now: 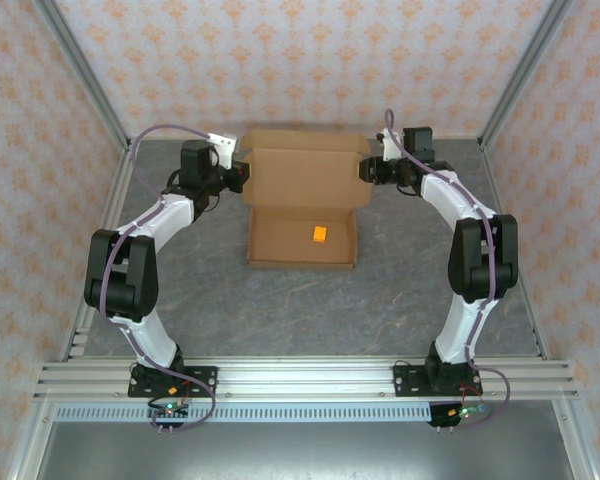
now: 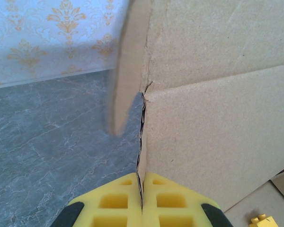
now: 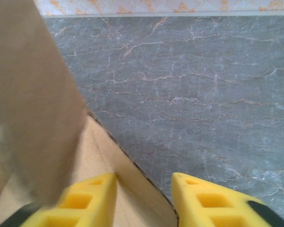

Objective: Fold the paper box

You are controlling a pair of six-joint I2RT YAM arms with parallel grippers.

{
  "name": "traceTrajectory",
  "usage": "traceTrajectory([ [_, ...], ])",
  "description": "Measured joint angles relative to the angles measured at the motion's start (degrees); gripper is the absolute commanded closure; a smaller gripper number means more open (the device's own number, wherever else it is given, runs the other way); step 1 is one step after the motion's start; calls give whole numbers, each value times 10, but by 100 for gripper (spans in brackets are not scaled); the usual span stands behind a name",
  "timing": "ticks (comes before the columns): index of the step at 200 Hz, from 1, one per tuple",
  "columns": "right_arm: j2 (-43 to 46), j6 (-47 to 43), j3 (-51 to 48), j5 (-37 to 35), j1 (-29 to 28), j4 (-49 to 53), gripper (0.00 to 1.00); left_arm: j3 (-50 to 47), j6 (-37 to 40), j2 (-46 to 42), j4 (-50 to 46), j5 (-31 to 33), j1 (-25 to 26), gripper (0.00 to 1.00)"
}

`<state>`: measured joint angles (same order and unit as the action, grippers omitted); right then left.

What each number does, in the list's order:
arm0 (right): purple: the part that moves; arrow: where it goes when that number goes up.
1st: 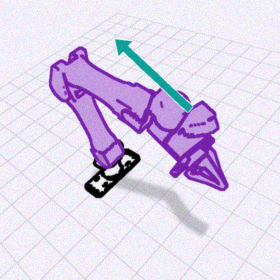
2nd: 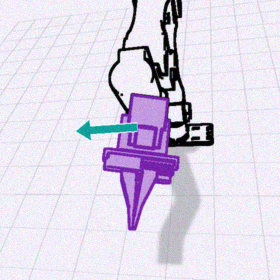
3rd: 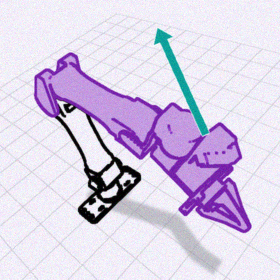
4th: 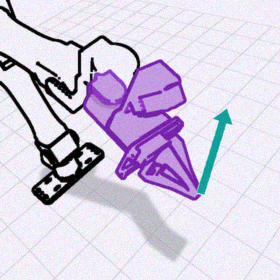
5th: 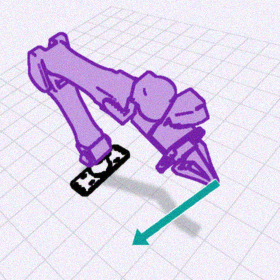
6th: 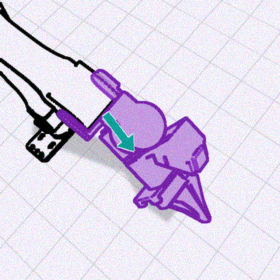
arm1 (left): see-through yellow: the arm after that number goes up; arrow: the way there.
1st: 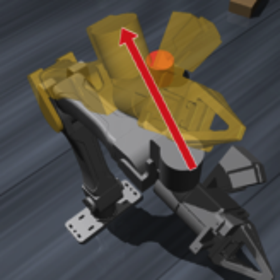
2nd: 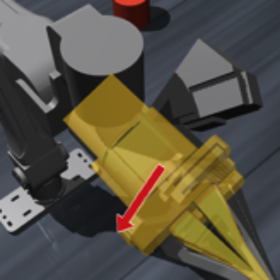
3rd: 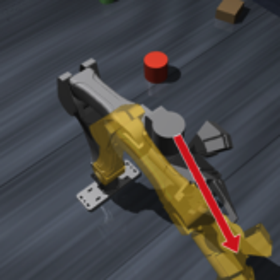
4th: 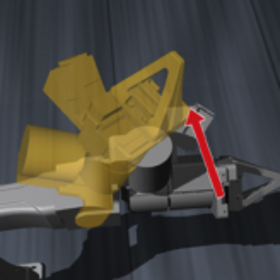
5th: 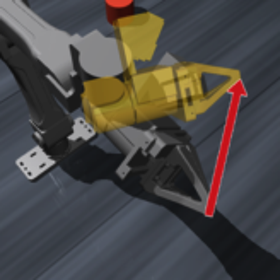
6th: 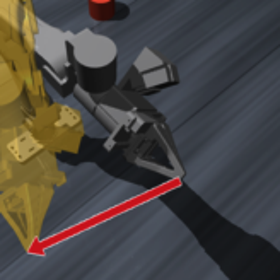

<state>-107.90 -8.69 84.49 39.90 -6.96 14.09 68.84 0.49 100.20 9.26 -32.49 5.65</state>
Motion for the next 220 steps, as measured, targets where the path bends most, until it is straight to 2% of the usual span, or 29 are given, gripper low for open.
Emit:
traceTrajectory([
  [48,0,-4,0,-1,-1,0,83,0,0,0,0,6,3,100],
  [77,6,-4,0,-38,-14,0,90,0,0,0,0,24,12,100],
  [101,18,2,0,-100,-36,1,96,0,0,0,0,48,26,100],
  [153,52,46,-28,-248,-83,-10,99,-30,-18,-28,22,125,57,100],
  [220,109,108,-133,-364,-130,-127,100,-114,-47,-64,125,250,103,100],
])
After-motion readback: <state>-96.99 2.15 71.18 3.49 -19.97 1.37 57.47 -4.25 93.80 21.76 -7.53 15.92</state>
